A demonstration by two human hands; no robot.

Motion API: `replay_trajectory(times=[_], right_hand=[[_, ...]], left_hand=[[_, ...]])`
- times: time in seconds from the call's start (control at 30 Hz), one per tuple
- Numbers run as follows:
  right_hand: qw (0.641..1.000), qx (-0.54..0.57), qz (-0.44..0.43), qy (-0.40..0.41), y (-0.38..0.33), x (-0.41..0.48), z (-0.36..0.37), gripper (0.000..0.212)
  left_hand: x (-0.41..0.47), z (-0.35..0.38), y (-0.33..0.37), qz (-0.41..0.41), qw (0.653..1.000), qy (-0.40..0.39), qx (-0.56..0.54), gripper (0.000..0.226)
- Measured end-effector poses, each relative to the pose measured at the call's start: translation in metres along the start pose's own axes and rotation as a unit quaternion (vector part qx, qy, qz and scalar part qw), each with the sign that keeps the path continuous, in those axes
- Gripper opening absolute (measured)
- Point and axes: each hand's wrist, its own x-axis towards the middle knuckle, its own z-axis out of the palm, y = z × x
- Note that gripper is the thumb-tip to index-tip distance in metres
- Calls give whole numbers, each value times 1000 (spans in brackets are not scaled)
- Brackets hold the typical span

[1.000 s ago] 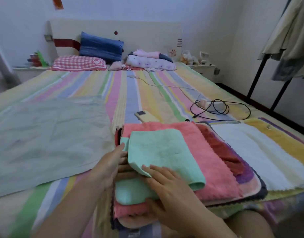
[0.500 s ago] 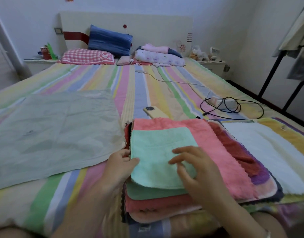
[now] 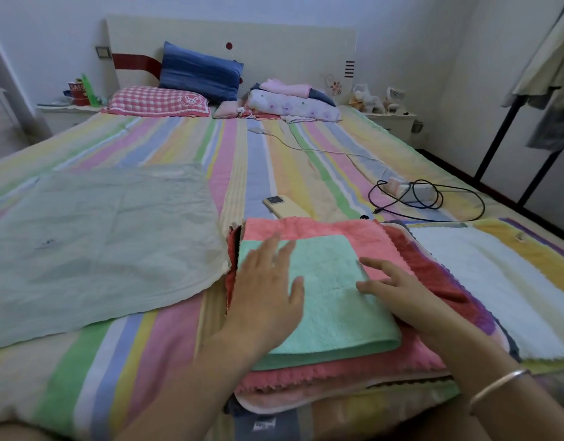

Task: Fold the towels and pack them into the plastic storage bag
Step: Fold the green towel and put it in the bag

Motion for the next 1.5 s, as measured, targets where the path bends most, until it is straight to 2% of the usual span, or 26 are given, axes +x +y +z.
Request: replay_trajectory(times=[0.07,0.13,0.27,0.33,0.37,0.43,0.47,0.53,0.57,0.6,0.67,0.73,0.83,0.9,0.97,1.03,1.07,1.13,1.2,1.27,1.37,1.5], right_hand=[[1000,6,2,-29,0,1,-1,47],[998,39,-2,-42,3,3,-2,54],[991,119,-42,-37,-4,8,11,59],[987,132,-84,-28,-19,7,25,57],[986,124,-108,-31,-27,5,34,55],[985,65,-151,-46,-42,-1,57,54],[983,2,-176,-45,-47,-3,70,54],[960,-155,-232,-28,-49,-4,96,59],[944,-214,-251,-24,-46,-3,106,63],[934,-250,-255,-29,-44,-3,117,65],[920,-291,-260,-36,-40,-4,130,65],[904,-325,-276,-32,-35,-6,135,65],[902,-325,-282,-43,-32,-5,132,62],[938,-231,-250,-63,-33,-3,123,49],[966,-140,-217,1,-31,5,106,34],[962,-178,-187,84,-29,12,89,28],[955,-226,-163,98,-27,15,83,29],[939,-314,-105,91,-25,19,79,40],[936,-338,-77,60,-25,23,83,40],[956,-283,-77,18,-26,24,90,35],[993,-106,-44,-33,-28,21,101,26],[997,20,-29,-69,-30,19,103,38]], left_hand=[[7,20,2,48,994,-86,42,70],[8,38,-2,67,987,-122,84,79],[4,54,-6,69,987,-107,99,92],[5,51,-8,75,994,-74,22,89],[5,47,-10,58,995,-43,-75,77],[3,31,-17,-24,958,40,-285,44],[3,21,-23,-90,923,72,-368,33],[4,3,-35,-229,834,106,-490,27],[5,-4,-41,-278,796,110,-526,24],[5,-8,-48,-311,776,107,-538,20],[4,-10,-58,-340,761,94,-545,17],[1,-10,-62,-340,764,77,-544,21],[1,-5,-68,-326,803,63,-494,35],[3,-2,-70,-314,823,53,-470,43],[3,0,-70,-300,836,49,-456,45],[2,1,-71,-286,856,57,-426,46],[1,1,-71,-279,864,64,-413,45],[-1,0,-71,-271,877,76,-389,42],[-3,-1,-72,-270,882,81,-378,40],[-3,0,-73,-271,883,80,-374,40],[-2,0,-75,-275,885,68,-370,41],[2,-7,-75,-255,915,77,-303,51]])
